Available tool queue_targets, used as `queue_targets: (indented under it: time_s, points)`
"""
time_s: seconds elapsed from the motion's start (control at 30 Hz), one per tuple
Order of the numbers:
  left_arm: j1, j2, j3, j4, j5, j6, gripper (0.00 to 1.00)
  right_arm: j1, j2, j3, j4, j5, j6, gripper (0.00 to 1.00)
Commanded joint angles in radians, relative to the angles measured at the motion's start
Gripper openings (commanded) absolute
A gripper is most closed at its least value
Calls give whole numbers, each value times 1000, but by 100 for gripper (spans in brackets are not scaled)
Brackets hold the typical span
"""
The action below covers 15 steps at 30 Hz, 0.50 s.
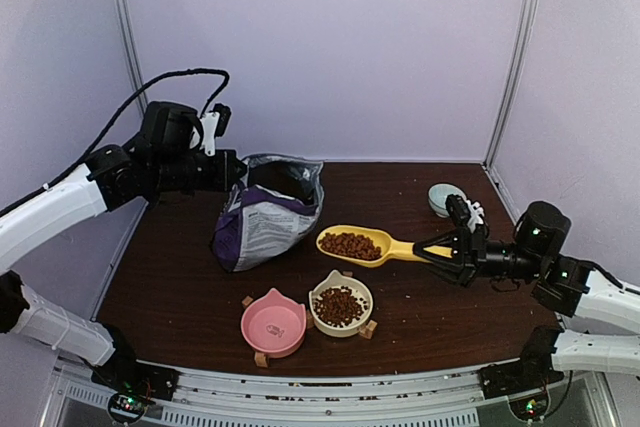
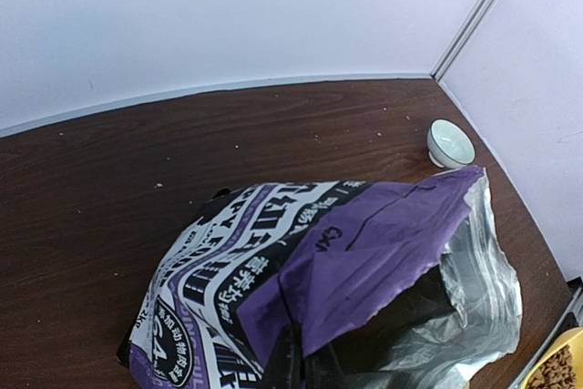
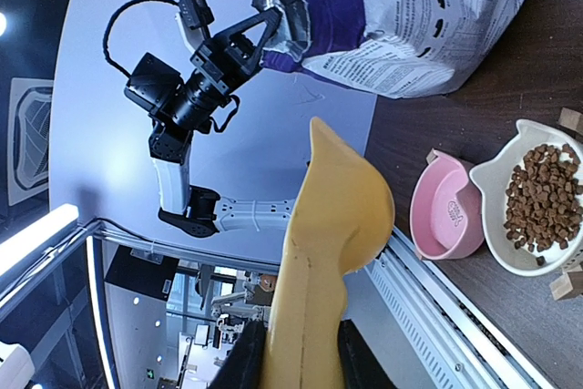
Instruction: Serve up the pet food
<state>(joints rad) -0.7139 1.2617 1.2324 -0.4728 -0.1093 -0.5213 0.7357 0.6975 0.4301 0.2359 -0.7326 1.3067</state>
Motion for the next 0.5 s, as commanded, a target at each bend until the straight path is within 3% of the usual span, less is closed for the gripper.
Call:
queue_targets:
  time_s: [0.0,0.47]
  points:
    - [26,-17,0,-83,-50,14,0,8,-38,-46,-13,-11,-36,15]
    - [31,-35,-15,-89,-44,7,0,7,-48,-105,-253,59,-186,14]
